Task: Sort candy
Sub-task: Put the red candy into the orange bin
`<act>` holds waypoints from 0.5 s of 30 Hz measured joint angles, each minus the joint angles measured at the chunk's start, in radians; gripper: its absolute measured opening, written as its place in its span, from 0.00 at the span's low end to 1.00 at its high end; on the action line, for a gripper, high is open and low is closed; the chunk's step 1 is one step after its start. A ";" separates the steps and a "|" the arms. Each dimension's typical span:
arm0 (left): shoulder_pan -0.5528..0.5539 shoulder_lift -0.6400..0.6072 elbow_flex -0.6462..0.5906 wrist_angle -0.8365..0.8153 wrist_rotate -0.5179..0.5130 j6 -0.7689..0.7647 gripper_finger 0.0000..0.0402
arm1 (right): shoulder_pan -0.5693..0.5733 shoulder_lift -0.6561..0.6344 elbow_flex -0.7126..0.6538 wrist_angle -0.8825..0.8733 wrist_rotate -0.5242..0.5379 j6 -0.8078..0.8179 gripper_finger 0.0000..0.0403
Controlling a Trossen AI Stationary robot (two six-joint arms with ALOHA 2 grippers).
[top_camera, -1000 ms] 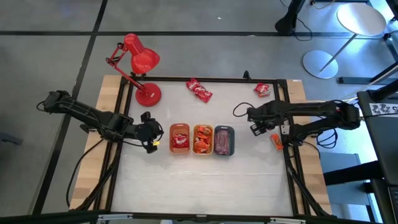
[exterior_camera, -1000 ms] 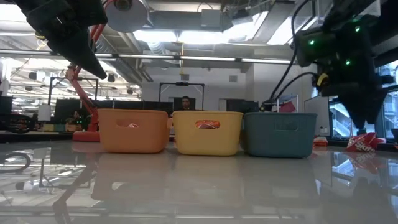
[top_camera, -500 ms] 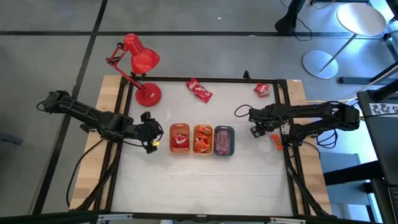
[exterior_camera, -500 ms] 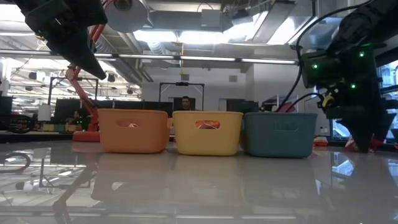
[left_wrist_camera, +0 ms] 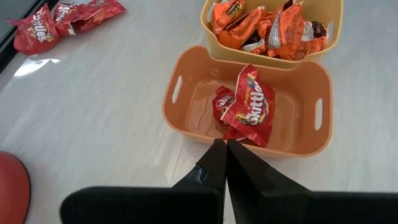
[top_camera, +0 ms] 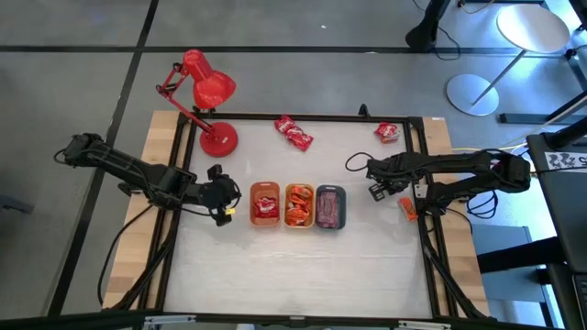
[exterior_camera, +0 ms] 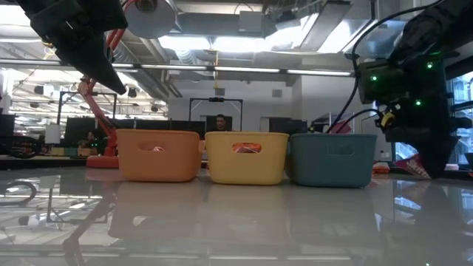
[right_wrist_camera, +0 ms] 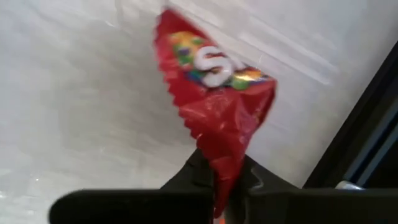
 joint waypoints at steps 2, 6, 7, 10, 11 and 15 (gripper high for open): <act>0.000 0.000 0.000 0.000 0.000 -0.001 0.01 | 0.000 0.000 0.023 -0.015 -0.001 -0.004 0.03; 0.000 0.000 0.000 0.000 0.000 -0.004 0.01 | 0.022 0.000 0.102 -0.066 -0.010 -0.028 0.01; 0.000 0.000 0.000 0.000 0.000 -0.005 0.01 | 0.034 0.000 0.127 -0.079 -0.011 -0.038 0.01; 0.000 0.000 0.000 0.000 0.000 -0.006 0.01 | 0.078 0.000 0.214 -0.110 -0.026 -0.042 0.01; 0.000 0.000 0.000 0.000 0.000 -0.006 0.01 | 0.096 0.000 0.244 -0.109 -0.025 -0.043 0.01; 0.000 0.000 0.000 0.000 0.000 0.002 0.01 | 0.182 0.000 0.362 -0.069 -0.025 -0.049 0.01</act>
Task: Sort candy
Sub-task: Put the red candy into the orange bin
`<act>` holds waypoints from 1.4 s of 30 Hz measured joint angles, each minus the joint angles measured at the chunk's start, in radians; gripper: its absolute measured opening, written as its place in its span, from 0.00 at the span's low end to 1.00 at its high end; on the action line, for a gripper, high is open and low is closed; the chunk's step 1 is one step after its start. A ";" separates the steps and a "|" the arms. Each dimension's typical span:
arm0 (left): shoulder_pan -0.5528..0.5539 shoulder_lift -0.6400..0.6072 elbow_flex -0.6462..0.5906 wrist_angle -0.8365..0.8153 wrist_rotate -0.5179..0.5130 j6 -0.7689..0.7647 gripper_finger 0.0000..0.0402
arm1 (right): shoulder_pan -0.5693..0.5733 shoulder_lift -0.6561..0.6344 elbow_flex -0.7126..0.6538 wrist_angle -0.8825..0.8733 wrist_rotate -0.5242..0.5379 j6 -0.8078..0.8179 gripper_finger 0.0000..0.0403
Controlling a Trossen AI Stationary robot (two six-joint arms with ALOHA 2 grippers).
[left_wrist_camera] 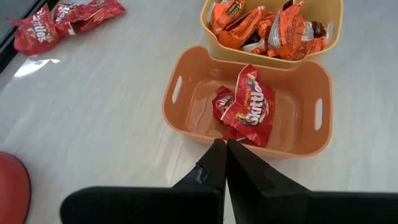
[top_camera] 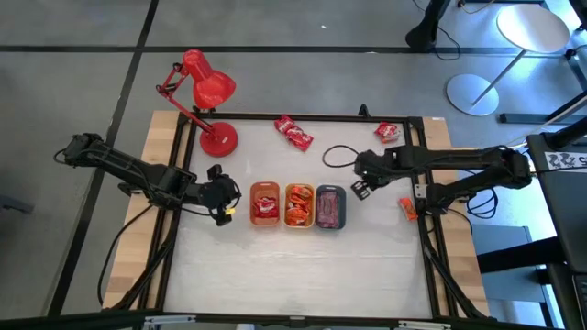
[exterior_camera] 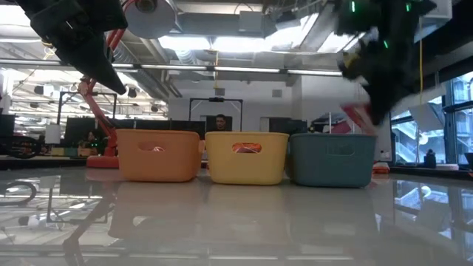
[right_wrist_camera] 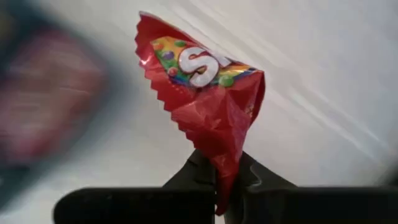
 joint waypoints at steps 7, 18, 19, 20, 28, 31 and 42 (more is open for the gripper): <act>0.000 0.000 0.000 0.000 0.000 -0.008 0.01 | 0.156 0.046 0.150 0.285 0.026 -0.124 0.00; 0.000 0.000 0.000 0.003 0.000 -0.016 0.01 | 0.218 0.484 0.504 0.518 -0.019 -0.475 0.00; 0.000 0.000 0.000 0.003 0.000 -0.022 0.01 | 0.215 0.529 0.541 0.515 -0.029 -0.499 0.00; 0.000 0.000 0.000 0.003 0.000 -0.027 0.01 | 0.210 0.572 0.576 0.508 -0.029 -0.523 0.00; -0.001 0.000 0.000 -0.014 0.000 -0.026 0.01 | 0.165 0.792 0.763 0.509 -0.044 -0.544 0.00; -0.001 0.000 0.000 -0.027 0.000 -0.023 0.01 | 0.155 0.839 0.797 0.513 -0.045 -0.537 0.00; -0.002 0.000 0.000 -0.033 0.000 -0.034 0.01 | 0.149 0.955 0.849 0.560 -0.045 -0.507 0.00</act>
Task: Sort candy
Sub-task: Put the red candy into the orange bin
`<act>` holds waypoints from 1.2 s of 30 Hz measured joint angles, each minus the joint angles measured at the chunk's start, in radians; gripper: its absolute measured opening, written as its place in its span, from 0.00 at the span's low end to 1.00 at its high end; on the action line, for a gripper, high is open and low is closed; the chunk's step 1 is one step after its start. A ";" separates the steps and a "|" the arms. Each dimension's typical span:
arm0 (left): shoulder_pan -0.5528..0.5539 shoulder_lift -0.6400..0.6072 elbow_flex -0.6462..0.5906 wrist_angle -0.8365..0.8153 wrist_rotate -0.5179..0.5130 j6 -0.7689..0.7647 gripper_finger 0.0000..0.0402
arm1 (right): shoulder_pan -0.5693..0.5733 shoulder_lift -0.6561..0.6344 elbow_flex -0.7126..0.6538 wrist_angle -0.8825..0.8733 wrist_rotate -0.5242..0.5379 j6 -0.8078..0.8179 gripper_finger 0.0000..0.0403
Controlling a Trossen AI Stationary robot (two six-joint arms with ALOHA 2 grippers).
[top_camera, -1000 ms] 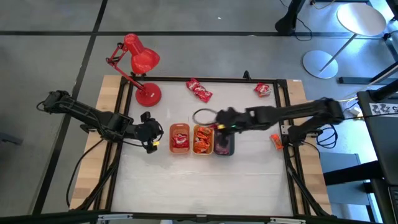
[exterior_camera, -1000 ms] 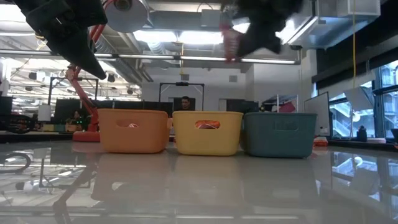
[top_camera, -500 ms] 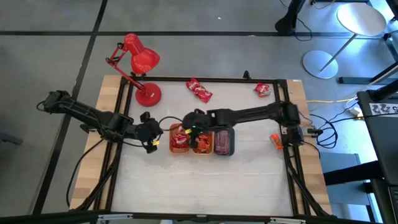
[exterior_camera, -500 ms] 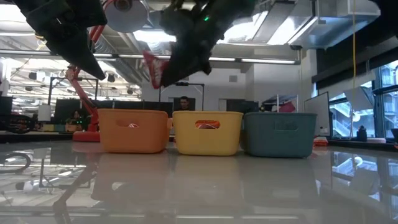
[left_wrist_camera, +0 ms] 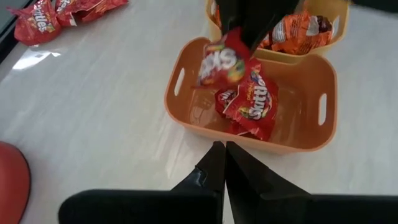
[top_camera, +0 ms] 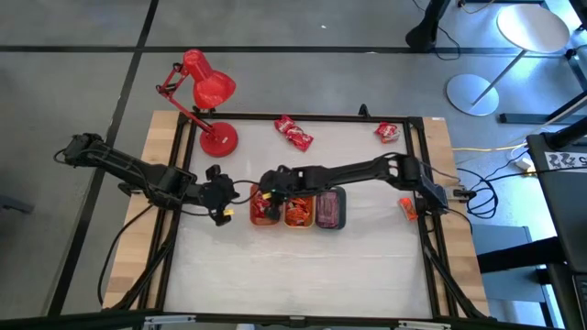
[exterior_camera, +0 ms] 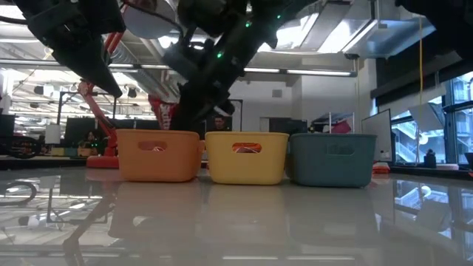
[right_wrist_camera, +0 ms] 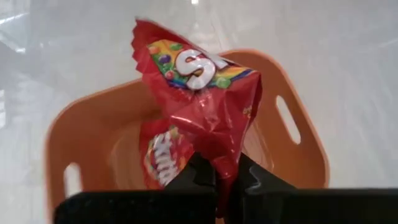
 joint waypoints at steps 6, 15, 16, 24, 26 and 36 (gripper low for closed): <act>0.000 0.000 0.000 0.001 0.000 -0.020 0.01 | -0.020 0.041 0.001 0.043 0.015 0.050 0.00; 0.000 0.000 0.000 0.001 0.000 -0.021 0.01 | -0.033 0.043 0.001 0.006 0.049 0.117 0.18; 0.000 0.000 0.000 0.001 0.000 -0.021 0.01 | -0.032 0.043 0.001 0.005 0.051 0.117 0.21; 0.000 0.000 0.000 0.001 0.000 -0.020 0.01 | -0.026 0.039 0.035 -0.047 0.035 0.114 0.38; 0.000 0.000 0.000 0.000 0.000 -0.019 0.01 | -0.021 0.029 0.079 -0.111 0.039 0.107 0.38; 0.000 0.000 0.000 -0.024 0.000 -0.022 0.01 | 0.068 -0.103 0.139 -0.279 -0.014 -0.012 0.19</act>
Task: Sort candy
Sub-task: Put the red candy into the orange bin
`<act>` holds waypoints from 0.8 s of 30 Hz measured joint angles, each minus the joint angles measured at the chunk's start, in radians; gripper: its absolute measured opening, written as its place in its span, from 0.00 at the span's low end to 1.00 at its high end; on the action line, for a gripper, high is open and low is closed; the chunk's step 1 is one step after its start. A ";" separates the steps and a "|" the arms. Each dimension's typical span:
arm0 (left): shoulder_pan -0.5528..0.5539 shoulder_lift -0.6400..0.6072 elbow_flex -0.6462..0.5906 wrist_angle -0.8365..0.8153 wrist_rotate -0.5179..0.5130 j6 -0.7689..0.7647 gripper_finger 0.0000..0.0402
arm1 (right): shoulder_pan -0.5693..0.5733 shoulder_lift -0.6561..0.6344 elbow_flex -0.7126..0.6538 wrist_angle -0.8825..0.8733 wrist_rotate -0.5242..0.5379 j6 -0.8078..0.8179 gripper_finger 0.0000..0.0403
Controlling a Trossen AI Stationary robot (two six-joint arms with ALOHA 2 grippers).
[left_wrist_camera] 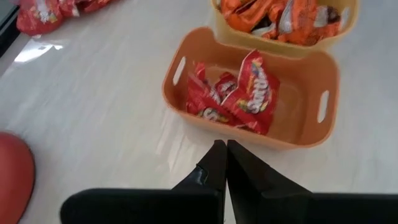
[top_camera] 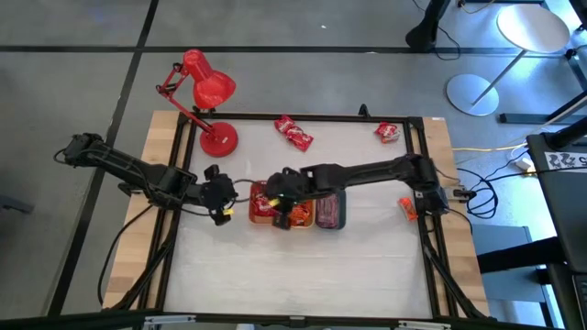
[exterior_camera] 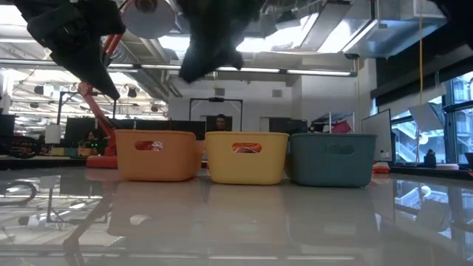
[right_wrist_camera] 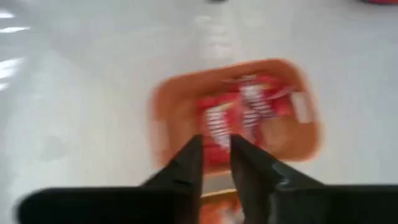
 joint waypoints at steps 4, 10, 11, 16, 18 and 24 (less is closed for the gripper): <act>0.000 0.000 0.000 0.002 0.000 -0.013 0.01 | 0.009 -0.095 -0.152 0.060 -0.029 0.036 0.02; 0.001 0.000 0.000 0.006 0.000 -0.023 0.01 | 0.009 -0.312 -0.521 0.318 -0.022 0.140 0.06; 0.004 0.001 0.000 0.007 0.000 -0.022 0.01 | 0.012 -0.350 -0.587 0.378 -0.021 0.149 0.05; 0.067 0.001 0.000 0.068 0.000 0.022 0.01 | 0.014 -0.550 -0.878 0.617 0.006 0.127 0.01; 0.109 0.001 0.000 0.139 0.000 0.065 0.01 | 0.013 -0.617 -0.969 0.673 0.014 0.106 0.02; 0.264 0.004 0.047 0.239 0.106 0.112 0.01 | 0.013 -0.797 -1.144 0.735 0.019 0.008 0.03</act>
